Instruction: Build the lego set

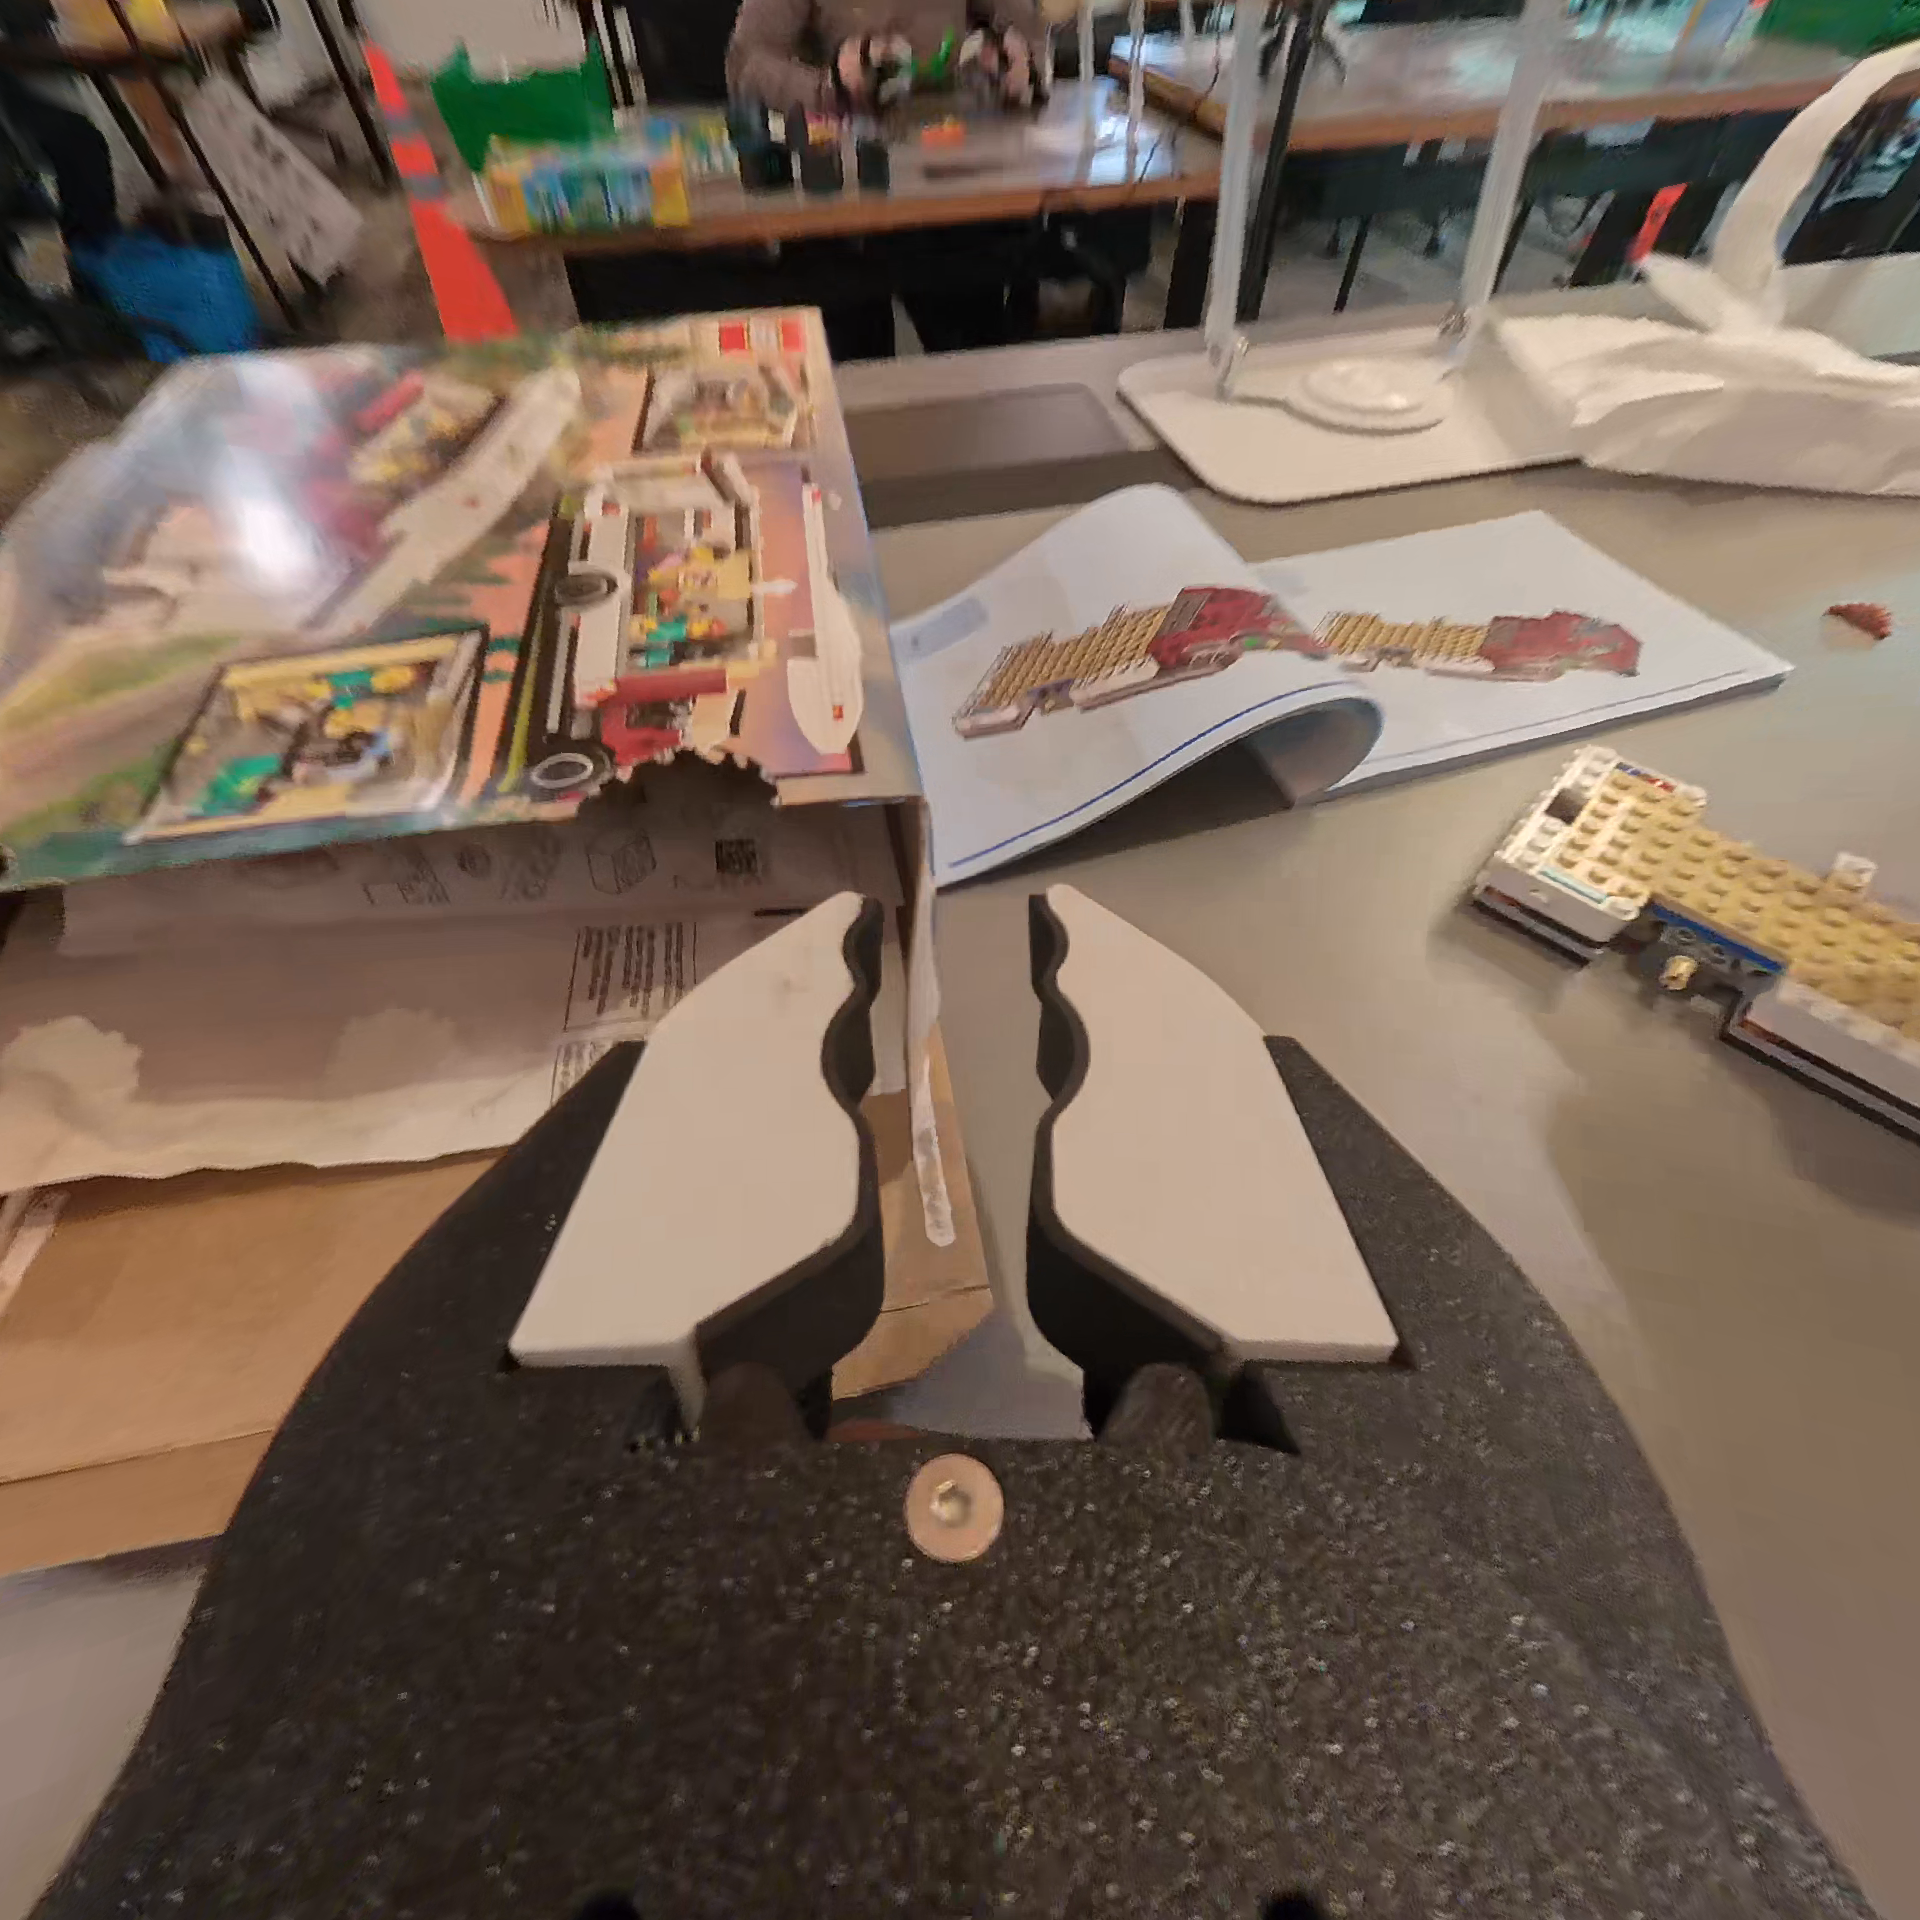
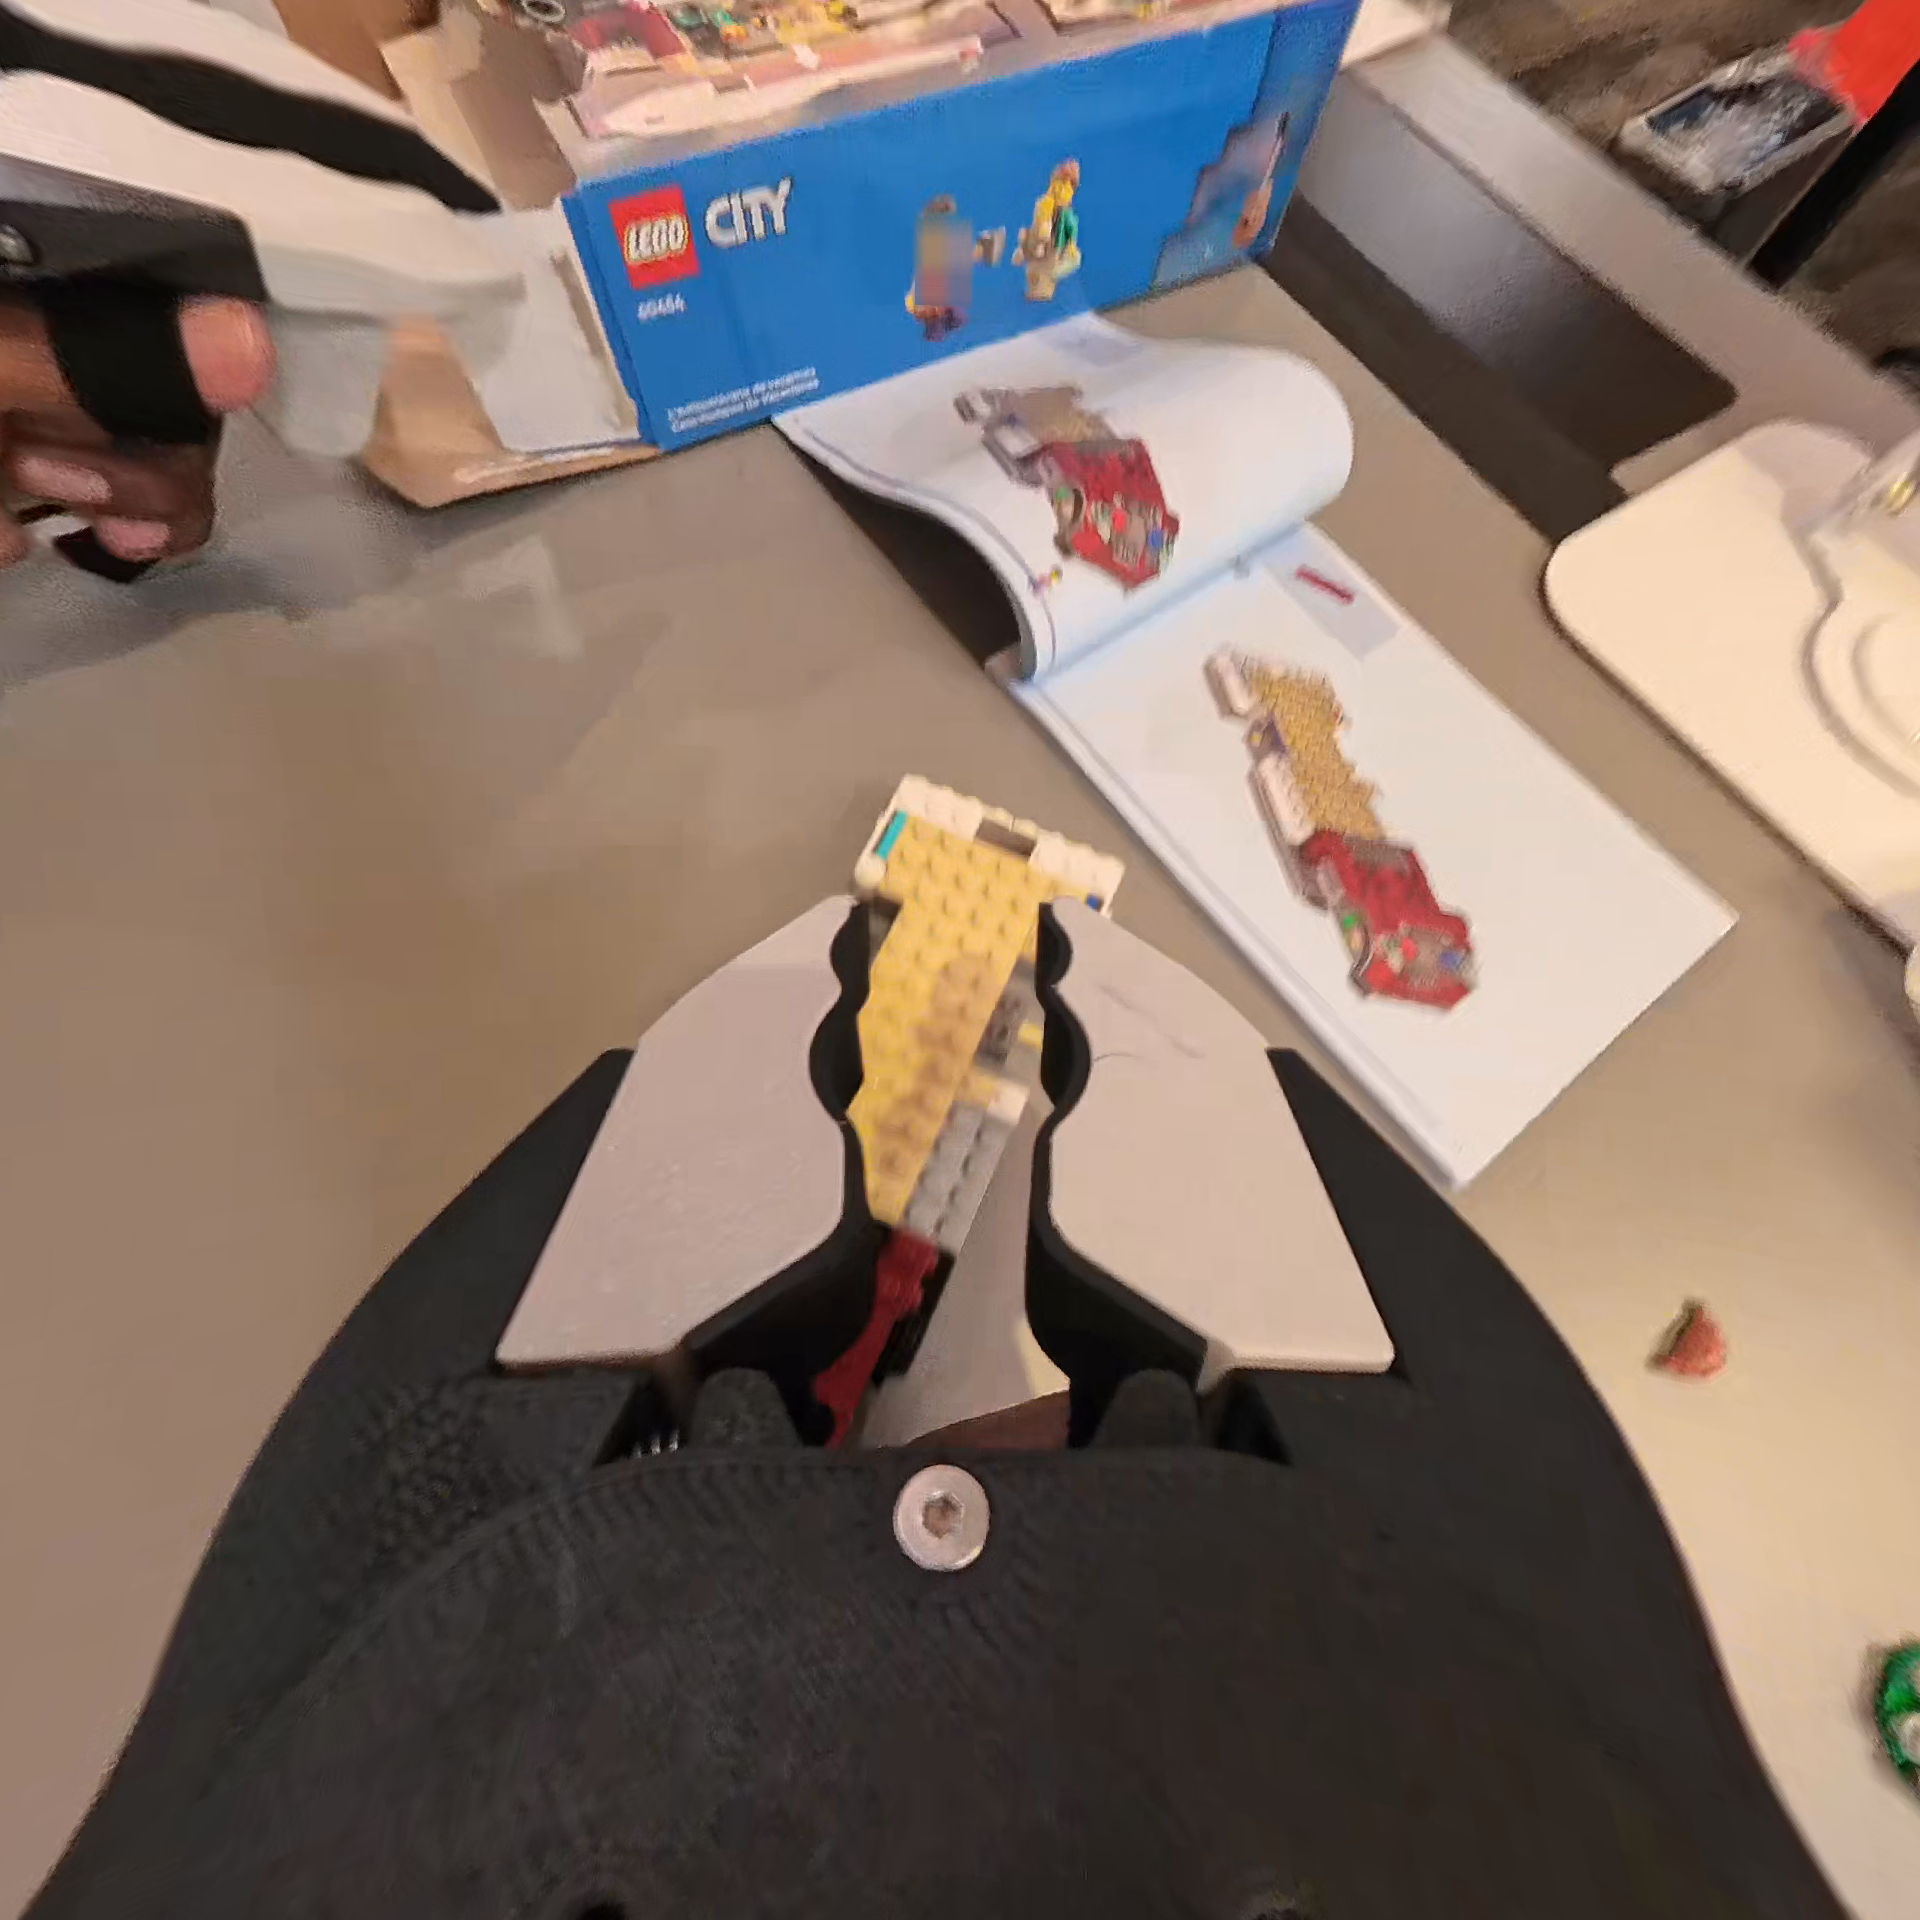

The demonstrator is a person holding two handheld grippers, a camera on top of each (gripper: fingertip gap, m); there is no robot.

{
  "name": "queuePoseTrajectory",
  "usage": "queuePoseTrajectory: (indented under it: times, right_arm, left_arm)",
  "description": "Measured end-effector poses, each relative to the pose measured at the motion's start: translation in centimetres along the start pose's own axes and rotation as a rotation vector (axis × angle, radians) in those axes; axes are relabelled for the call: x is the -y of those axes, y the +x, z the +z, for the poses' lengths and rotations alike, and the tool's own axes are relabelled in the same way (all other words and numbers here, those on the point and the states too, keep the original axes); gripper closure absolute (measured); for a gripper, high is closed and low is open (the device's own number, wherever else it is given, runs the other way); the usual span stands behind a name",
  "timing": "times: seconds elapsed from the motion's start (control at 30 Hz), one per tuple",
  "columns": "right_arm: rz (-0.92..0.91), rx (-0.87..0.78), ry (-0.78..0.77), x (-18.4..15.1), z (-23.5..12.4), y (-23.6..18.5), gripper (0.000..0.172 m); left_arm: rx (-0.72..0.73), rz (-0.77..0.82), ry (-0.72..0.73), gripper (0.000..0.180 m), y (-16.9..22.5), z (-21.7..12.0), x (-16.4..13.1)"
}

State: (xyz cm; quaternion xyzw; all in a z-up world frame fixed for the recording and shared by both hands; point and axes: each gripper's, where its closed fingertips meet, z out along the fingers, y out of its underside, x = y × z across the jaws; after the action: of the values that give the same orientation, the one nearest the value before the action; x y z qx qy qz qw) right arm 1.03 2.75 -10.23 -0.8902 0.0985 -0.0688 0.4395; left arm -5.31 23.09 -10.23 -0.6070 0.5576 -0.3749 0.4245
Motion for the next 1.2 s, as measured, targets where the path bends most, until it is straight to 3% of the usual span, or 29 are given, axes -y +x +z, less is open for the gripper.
queuePoseTrajectory:
  times: [0.13, 0.27, 0.4, 0.97, 1.2]
  right_arm:
    - [0.103, 0.056, 0.019, -2.8, -1.7, -0.3, 0.14]
    - [0.12, 0.014, 0.012, -5.1, -2.6, 0.7, 0.14]
    - [0.162, 0.006, 0.012, -6.3, -2.8, 1.7, 0.14]
    - [0.278, -0.002, 0.023, -7.6, -1.9, 3.9, 0.14]
    - [0.291, 0.016, 0.009, -7.8, -1.7, 3.9, 0.14]
  left_arm:
    - [-0.07, 0.068, 0.092, 0.15, 2.3, -0.8, 1.0]
    - [-0.252, 0.124, 0.154, 0.149, 6.2, -1.3, 1.7]
    - [-0.422, 0.148, 0.069, 0.149, 9.4, -1.0, 0.3]
    - [-0.476, 0.192, -0.253, 0.148, 10.9, 1.2, -4.1]
    - [-0.482, 0.197, -0.294, 0.148, 11.1, 1.4, -4.6]
